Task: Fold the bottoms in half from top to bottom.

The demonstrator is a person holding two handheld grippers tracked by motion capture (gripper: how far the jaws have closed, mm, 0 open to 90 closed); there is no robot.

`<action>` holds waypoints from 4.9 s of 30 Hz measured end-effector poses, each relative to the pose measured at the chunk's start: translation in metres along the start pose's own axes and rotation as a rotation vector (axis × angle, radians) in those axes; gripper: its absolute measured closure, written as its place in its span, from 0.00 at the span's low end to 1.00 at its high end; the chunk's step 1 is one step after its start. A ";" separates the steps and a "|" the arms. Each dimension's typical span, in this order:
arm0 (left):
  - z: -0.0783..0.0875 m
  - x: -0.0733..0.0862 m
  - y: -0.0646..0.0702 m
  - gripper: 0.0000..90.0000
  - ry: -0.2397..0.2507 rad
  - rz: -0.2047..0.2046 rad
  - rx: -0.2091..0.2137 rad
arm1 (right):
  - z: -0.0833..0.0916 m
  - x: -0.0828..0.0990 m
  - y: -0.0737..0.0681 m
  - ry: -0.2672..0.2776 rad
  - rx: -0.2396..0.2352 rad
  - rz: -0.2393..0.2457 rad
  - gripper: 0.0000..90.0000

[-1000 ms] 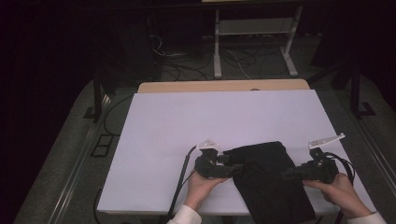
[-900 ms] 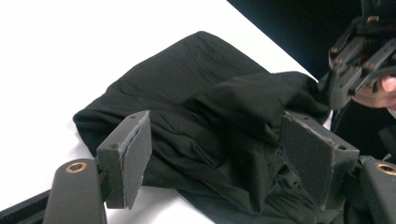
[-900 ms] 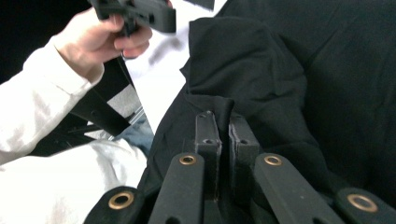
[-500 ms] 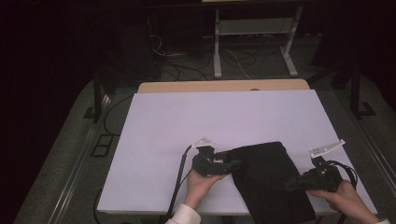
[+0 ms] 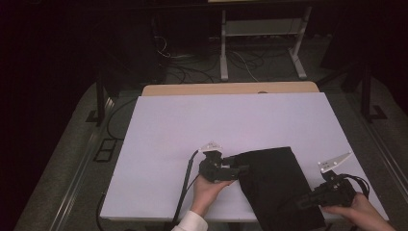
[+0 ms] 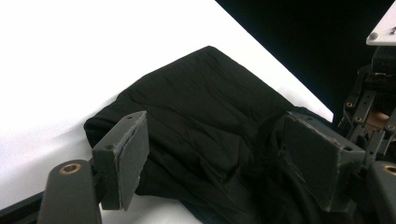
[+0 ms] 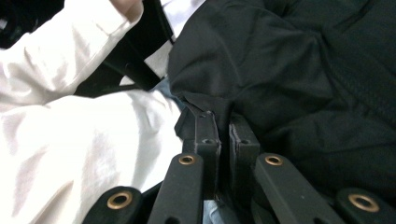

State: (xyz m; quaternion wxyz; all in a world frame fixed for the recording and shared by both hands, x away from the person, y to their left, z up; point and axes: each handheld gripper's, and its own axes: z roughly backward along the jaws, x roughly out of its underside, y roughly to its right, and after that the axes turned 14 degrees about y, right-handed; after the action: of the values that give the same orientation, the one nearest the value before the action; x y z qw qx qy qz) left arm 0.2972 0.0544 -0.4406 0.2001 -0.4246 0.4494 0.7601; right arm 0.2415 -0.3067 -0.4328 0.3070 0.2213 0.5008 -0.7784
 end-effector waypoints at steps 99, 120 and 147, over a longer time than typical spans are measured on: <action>-0.033 -0.008 -0.032 0.07 -0.073 -0.035 -0.040 | 0.004 -0.084 0.095 0.191 0.404 0.109 0.08; -0.038 -0.002 -0.031 0.51 -0.127 -0.079 0.021 | -0.006 -0.082 0.112 0.106 0.369 0.144 0.60; 0.009 -0.049 -0.024 0.94 -0.120 -0.333 -0.039 | -0.028 -0.105 0.094 0.215 0.342 0.097 0.95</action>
State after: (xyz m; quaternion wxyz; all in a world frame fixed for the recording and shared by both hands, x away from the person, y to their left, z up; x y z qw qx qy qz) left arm 0.3368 0.0778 -0.4106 0.3413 -0.4508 0.3454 0.7490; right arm 0.3837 -0.2833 -0.4358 0.2470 0.3759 0.3798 -0.8083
